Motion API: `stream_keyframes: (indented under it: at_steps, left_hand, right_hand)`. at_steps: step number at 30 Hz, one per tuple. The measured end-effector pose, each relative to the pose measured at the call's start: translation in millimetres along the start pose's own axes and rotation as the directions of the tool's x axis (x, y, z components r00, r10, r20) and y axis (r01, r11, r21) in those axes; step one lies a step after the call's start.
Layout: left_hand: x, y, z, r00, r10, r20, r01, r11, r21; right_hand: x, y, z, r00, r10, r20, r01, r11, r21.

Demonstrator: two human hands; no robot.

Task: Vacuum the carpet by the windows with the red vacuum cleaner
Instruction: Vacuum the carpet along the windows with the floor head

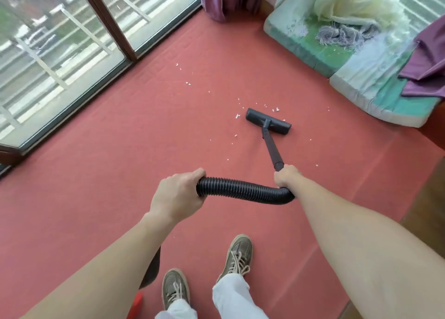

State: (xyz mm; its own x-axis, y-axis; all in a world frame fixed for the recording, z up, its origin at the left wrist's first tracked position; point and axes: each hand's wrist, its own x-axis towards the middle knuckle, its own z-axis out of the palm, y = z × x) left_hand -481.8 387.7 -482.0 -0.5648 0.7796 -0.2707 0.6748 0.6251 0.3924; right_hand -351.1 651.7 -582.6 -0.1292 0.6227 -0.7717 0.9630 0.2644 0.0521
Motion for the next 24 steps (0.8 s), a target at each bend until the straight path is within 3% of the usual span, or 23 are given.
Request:
stream_keyframes:
  at_steps: [7,13,17,24]
  left_hand:
    - [58.2,7.5,-5.7,0.993,0.111,-0.041,-0.11,0.994,0.027]
    - [82.7,-6.7,3.0,0.989,0.125,-0.077,-0.123,0.992,0.028]
    - [76.1,-13.6,9.9,0.99,0.132,-0.054,-0.133,0.991,-0.02]
    - [56.2,-35.5,-9.0,0.985,0.152,0.078,-0.148,0.988,-0.054]
  right_hand:
    - [45.6,-21.4,-35.2,0.999,0.014,-0.036,-0.015,1.0,-0.027]
    - [78.2,-36.6,-42.0,0.996,0.038,-0.081,-0.03,0.995,0.092]
    - [58.2,-30.4,-23.1,0.996,0.022,-0.084,-0.014,0.995,0.099]
    - [-15.2,-10.7,33.3,0.998,-0.035,0.049,0.026,0.986,0.167]
